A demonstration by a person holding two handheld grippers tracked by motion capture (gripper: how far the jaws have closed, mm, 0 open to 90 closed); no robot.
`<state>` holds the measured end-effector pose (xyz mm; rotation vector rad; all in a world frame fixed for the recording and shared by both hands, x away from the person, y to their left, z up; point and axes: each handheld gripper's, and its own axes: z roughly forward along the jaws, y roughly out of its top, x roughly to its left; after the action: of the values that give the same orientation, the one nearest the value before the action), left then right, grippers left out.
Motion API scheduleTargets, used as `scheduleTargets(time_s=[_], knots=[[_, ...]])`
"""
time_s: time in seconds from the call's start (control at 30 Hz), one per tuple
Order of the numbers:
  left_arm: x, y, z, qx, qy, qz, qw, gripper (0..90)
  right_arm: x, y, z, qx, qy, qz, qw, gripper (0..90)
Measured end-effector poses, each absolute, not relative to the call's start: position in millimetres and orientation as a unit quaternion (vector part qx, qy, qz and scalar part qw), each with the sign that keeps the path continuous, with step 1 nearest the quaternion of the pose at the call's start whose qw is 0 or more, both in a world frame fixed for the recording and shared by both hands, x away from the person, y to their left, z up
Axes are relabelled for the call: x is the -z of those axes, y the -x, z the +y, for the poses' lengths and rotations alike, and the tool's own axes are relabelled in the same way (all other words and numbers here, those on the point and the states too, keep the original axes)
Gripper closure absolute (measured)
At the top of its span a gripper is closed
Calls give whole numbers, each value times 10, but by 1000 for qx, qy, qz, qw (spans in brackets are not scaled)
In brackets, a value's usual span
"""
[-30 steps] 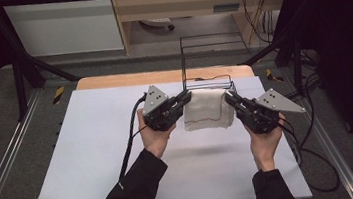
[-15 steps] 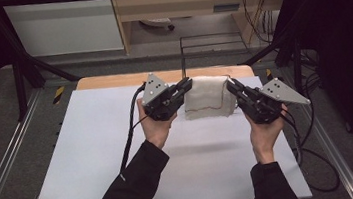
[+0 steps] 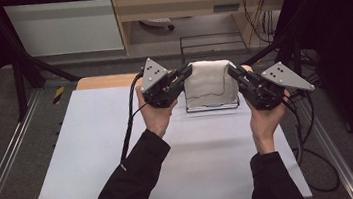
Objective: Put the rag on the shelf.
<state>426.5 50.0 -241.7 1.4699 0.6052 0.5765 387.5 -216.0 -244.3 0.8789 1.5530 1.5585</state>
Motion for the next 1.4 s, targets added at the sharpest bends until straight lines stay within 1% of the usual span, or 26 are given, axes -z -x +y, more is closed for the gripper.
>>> scheduleTargets(time_s=[0.43,0.67,1.4], knots=[[2236,-4376,440,-272,-643,260,667,835,2278,-3986,-2184,-617,-340,591,393,832],[2148,-4462,447,-271,-637,265,671,835,2180,-4057,-2169,-617,-336,590,399,831],[1822,-4671,394,-282,-628,266,674,834,1869,-4272,-2175,-621,-339,579,406,830]])
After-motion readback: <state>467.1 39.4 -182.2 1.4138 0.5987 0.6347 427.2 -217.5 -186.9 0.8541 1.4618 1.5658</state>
